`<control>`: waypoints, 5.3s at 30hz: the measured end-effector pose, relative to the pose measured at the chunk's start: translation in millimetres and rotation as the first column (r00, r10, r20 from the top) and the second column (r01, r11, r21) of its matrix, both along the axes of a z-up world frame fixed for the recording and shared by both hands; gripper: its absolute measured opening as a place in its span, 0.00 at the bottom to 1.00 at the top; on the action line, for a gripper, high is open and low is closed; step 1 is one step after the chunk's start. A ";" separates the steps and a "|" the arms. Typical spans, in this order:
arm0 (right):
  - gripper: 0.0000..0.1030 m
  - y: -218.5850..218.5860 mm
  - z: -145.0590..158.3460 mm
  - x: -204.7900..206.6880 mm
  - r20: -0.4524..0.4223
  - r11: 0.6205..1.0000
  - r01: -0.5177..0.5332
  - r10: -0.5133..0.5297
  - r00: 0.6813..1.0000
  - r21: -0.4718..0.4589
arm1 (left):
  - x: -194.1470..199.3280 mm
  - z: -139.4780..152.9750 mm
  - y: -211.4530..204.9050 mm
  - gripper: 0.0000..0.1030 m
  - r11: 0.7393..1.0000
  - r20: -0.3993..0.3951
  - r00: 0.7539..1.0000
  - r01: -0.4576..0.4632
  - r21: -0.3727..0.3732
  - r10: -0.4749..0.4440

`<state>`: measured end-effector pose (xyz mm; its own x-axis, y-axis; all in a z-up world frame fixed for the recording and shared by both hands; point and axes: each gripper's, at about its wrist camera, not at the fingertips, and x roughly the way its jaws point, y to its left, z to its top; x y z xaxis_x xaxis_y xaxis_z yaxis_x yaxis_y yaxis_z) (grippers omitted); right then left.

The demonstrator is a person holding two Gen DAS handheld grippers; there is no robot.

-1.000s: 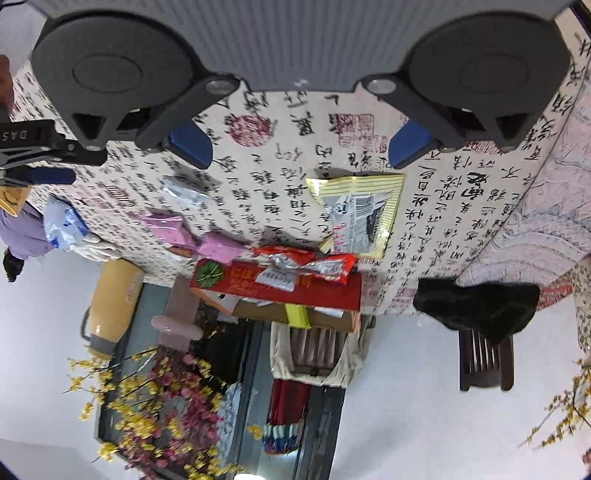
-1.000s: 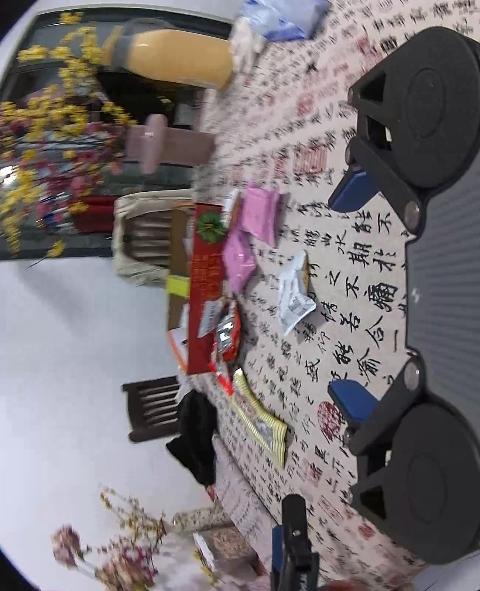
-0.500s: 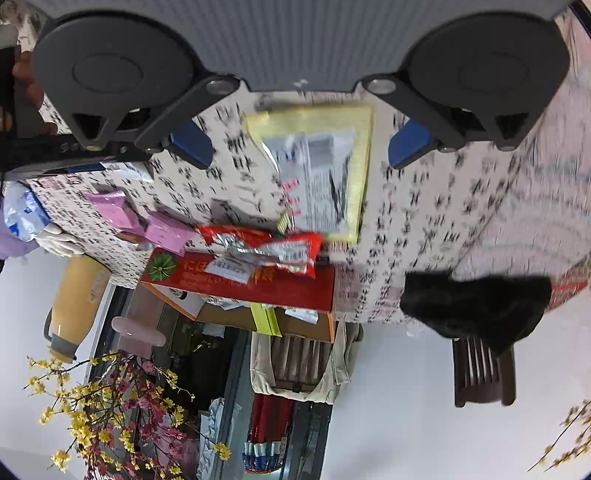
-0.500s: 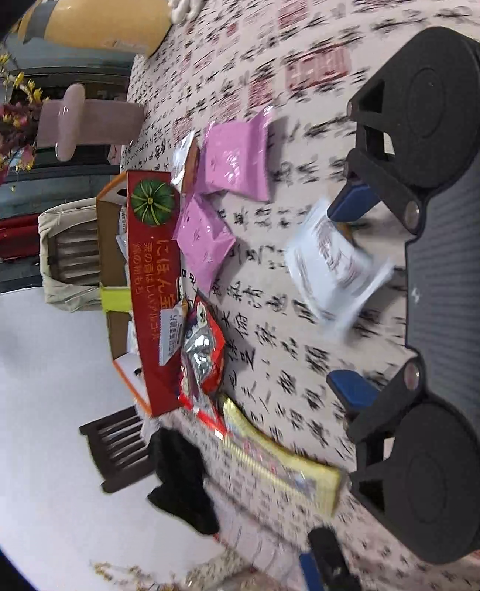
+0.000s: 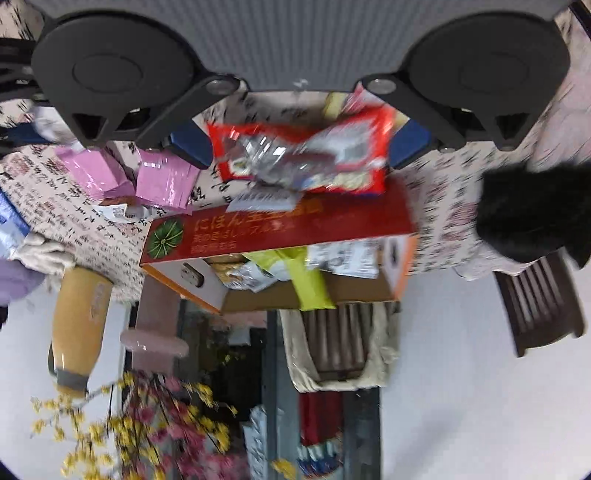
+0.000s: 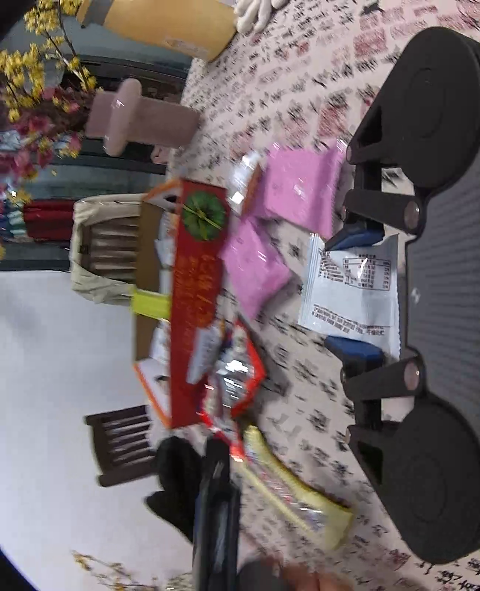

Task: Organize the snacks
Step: 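Grasp a white packet with the right tool while the left tool grasps a small white packet, then carry both white packets into the orange box and open both tools, then withdraw both tools from the box back toward the snack pile, then grasp a pink packet with the left tool while the right tool grasps a white packet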

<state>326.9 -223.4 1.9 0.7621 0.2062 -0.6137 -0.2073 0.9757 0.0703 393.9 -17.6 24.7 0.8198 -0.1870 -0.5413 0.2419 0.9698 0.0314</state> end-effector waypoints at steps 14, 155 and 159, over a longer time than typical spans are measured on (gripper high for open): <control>0.46 -52.0 -4.9 21.6 0.006 0.996 0.006 -0.007 1.000 0.091 | 95.0 -37.3 -53.0 0.57 0.998 -0.090 0.996 -0.014 0.054 0.019; 0.96 -46.3 7.8 -156.5 0.139 0.999 0.037 -0.039 0.990 0.017 | -229.8 6.7 4.5 0.90 0.993 0.032 0.995 -0.086 -0.085 0.089; 0.96 -48.1 7.2 -148.1 0.134 0.999 0.038 -0.040 0.990 0.018 | -219.9 4.2 -1.0 0.90 0.994 0.019 0.997 -0.072 -0.078 0.074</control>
